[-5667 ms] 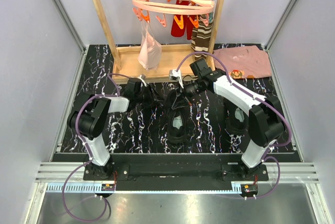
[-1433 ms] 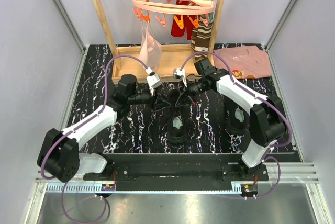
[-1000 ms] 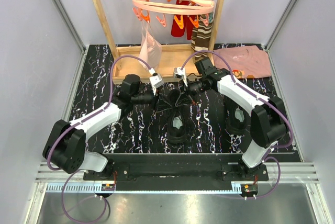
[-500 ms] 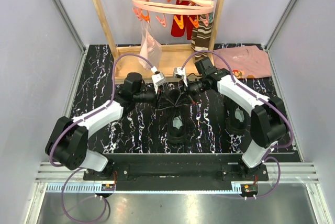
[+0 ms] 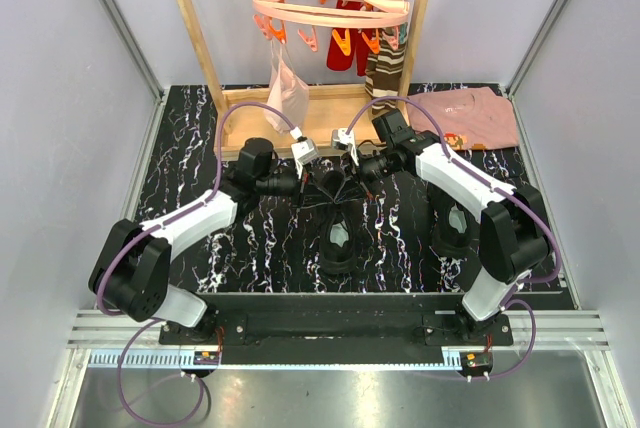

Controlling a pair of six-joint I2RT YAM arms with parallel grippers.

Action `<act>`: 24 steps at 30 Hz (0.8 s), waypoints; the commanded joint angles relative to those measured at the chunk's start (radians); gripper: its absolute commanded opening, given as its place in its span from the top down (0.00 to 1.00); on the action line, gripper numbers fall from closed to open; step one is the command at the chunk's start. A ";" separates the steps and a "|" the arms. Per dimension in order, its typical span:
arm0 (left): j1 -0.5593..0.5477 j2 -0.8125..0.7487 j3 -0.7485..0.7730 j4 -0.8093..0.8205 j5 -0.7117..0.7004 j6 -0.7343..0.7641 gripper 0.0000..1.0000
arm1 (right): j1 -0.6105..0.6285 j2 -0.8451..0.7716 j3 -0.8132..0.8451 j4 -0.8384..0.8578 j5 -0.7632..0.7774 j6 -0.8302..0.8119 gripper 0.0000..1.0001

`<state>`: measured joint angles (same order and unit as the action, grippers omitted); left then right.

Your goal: Tie the shoes

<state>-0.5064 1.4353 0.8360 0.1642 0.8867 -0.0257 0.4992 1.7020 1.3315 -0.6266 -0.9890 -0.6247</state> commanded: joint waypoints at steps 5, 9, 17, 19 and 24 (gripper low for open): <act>0.006 -0.010 0.018 0.087 -0.006 -0.065 1.00 | 0.009 -0.090 -0.018 0.005 0.050 0.000 0.57; 0.012 -0.006 0.011 0.112 -0.019 -0.088 1.00 | 0.009 -0.160 -0.096 0.054 0.087 0.040 0.49; 0.023 0.008 0.002 0.166 -0.015 -0.140 1.00 | 0.064 -0.271 -0.297 0.373 0.276 0.259 0.00; 0.023 0.008 0.002 0.163 -0.006 -0.134 1.00 | 0.062 -0.256 -0.307 0.396 0.312 0.286 0.00; 0.025 0.004 -0.005 0.158 0.001 -0.123 1.00 | 0.062 -0.217 -0.302 0.436 0.299 0.254 0.01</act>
<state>-0.4877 1.4418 0.8352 0.2611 0.8749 -0.1513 0.5606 1.4631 1.0203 -0.3073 -0.7155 -0.3882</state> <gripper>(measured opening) 0.008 0.994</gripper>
